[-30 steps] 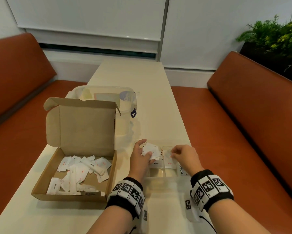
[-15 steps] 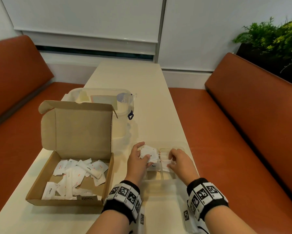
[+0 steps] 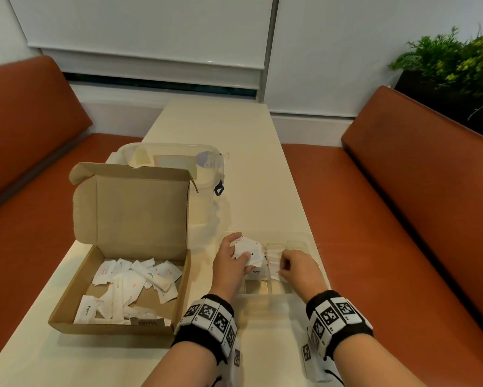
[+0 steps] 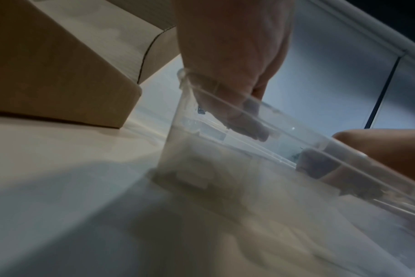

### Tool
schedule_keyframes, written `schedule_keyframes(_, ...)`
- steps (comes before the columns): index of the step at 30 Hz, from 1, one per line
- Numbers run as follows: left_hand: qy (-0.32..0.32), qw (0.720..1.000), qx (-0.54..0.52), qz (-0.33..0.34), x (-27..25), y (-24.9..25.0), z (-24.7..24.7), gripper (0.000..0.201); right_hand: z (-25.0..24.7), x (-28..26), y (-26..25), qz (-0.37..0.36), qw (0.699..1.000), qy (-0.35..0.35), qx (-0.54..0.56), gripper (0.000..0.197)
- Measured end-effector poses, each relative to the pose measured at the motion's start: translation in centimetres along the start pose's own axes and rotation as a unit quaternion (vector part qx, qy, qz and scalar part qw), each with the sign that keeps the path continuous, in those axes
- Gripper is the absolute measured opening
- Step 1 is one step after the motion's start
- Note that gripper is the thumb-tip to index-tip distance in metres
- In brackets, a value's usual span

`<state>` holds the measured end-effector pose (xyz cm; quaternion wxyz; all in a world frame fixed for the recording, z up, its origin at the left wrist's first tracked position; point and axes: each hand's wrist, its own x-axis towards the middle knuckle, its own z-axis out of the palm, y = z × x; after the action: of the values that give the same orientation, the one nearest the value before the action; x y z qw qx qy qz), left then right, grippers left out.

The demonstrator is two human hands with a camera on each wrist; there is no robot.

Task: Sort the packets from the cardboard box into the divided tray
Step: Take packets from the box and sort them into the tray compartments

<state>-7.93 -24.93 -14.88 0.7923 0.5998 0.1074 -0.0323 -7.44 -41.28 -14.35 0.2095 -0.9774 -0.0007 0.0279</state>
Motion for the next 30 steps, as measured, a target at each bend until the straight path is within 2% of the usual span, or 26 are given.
schedule_keyframes(2, -0.001, 1.000, -0.003, -0.002, 0.0, 0.1, 0.0, 0.043, -0.1, -0.1, -0.1, 0.008, 1.000, 0.008, 0.019, 0.015)
schedule_keyframes(4, -0.005, 1.000, 0.000, 0.005, -0.1, 0.0, 0.0, 0.044, -0.3, -0.1, -0.4, 0.008, 0.997, 0.048, 0.057, 0.012)
schedule_keyframes(7, -0.018, 1.000, 0.009, 0.016, -0.2, 0.1, -0.1, 0.043, -0.8, -0.1, -1.5, 0.003, 0.980, 0.105, 0.170, 0.011)
schedule_keyframes(11, -0.037, 0.999, 0.015, 0.009, -0.2, 0.0, 0.0, 0.030, -1.2, -0.2, -3.3, 0.015, 0.948, 0.084, 0.307, 0.016)
schedule_keyframes(15, -0.035, 0.999, 0.008, 0.000, -0.2, 0.1, 0.2, 0.023, -1.2, -0.3, -3.7, 0.053, 0.927, 0.049, 0.367, 0.017)
schedule_keyframes(22, -0.016, 1.000, 0.015, -0.007, -0.1, 0.0, 0.3, 0.024, -2.3, 0.4, -3.4, 0.055, 0.925, 0.077, 0.367, 0.006)
schedule_keyframes(25, -0.008, 0.999, 0.048, -0.005, -0.1, -0.1, 0.1, 0.026, -4.1, 0.9, -3.4, 0.029, 0.937, 0.045, 0.346, 0.009)
schedule_keyframes(30, -0.026, 0.999, 0.038, -0.014, -0.1, 0.1, 0.4, 0.021, -5.3, 1.5, -4.4, -0.036, 0.978, -0.048, 0.199, 0.007)
